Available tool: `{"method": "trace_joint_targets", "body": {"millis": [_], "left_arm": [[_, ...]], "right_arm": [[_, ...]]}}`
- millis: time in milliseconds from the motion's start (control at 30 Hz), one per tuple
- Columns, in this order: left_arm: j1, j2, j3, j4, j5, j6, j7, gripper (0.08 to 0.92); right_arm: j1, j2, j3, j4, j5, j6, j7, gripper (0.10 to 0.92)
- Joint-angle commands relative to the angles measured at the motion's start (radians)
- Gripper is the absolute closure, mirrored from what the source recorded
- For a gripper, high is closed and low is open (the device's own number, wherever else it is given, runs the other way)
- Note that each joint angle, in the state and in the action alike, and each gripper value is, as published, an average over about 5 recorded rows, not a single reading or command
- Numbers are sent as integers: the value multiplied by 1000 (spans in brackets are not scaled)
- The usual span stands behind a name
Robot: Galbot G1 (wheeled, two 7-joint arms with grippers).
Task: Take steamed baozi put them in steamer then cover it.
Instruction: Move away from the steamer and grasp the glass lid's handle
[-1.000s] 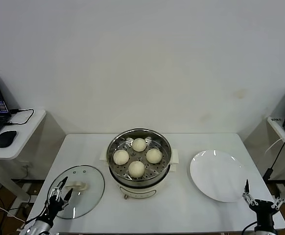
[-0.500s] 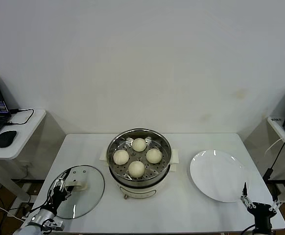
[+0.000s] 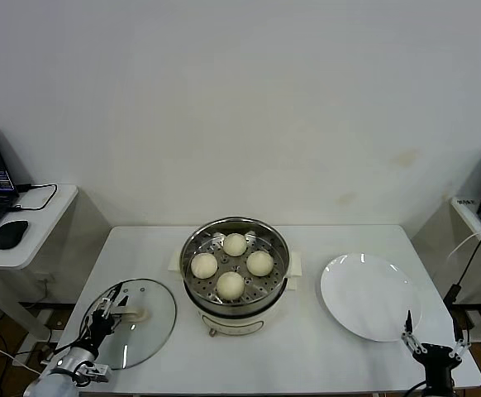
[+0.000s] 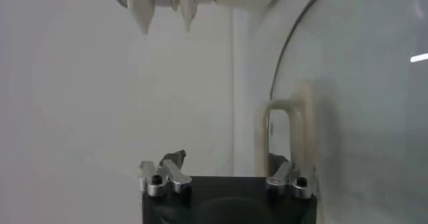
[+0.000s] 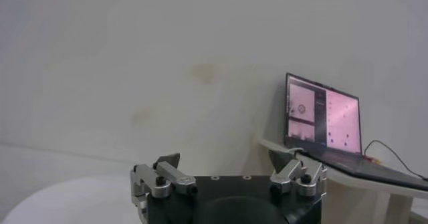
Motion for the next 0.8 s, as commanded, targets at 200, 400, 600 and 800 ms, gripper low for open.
{"method": "trace_joint_targets", "body": {"millis": [200,400,600,800], "left_arm": [[-13,-2,5,26,-22,-10,-41,580],[31,5,-23,-70,-49,1,-49,753],[120,52,-64,-260,-129,98,23,845],[164,130,-148,-455,-251,227,163,845]], "right_arm": [[-4,1,-5,7,-5,-2,-2,203],[-6,-1,-17,17,-7,-4,-4,203],[-9,-10,-32,38,-10,-10,-8,203],[-16,-21,-45,57,-11,-12,-12,203]]}}
